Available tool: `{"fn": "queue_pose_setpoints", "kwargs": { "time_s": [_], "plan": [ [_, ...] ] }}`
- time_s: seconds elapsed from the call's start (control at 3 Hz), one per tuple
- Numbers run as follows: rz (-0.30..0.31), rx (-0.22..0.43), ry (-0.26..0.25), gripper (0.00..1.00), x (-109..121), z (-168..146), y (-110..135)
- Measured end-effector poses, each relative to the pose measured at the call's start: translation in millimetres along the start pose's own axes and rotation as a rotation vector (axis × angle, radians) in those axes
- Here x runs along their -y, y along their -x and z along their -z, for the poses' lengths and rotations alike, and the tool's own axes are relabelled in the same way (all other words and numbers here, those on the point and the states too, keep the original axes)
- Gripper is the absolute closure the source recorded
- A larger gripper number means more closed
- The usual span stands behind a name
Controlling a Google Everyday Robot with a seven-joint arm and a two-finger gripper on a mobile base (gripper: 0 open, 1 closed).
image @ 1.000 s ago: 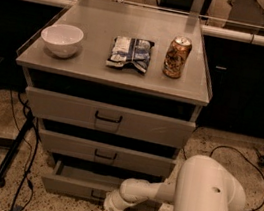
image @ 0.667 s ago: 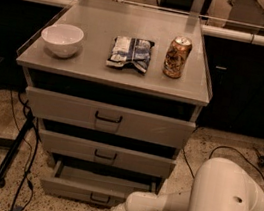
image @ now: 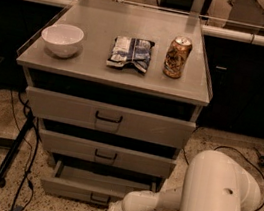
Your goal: Open bottom drawer
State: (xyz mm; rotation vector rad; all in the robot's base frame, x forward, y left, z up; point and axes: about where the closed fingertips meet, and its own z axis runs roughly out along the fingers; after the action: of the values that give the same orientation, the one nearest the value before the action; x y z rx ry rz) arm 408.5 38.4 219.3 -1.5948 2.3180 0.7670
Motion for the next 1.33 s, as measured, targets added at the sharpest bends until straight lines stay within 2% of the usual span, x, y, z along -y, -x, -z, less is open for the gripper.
{"fn": "queue_pose_setpoints", "kwargs": {
  "time_s": [0.33,0.67,1.0,1.33],
  "plan": [
    [0.030,0.059,-0.140,0.00,42.9,22.0,30.6],
    [0.051,0.058,-0.168,0.00,56.4,29.3,40.0],
    [0.048,0.064,-0.137,0.00,48.4,16.1,38.0],
    [0.026,0.087,-0.073,0.00,26.7,-14.2,38.6]
  ]
}}
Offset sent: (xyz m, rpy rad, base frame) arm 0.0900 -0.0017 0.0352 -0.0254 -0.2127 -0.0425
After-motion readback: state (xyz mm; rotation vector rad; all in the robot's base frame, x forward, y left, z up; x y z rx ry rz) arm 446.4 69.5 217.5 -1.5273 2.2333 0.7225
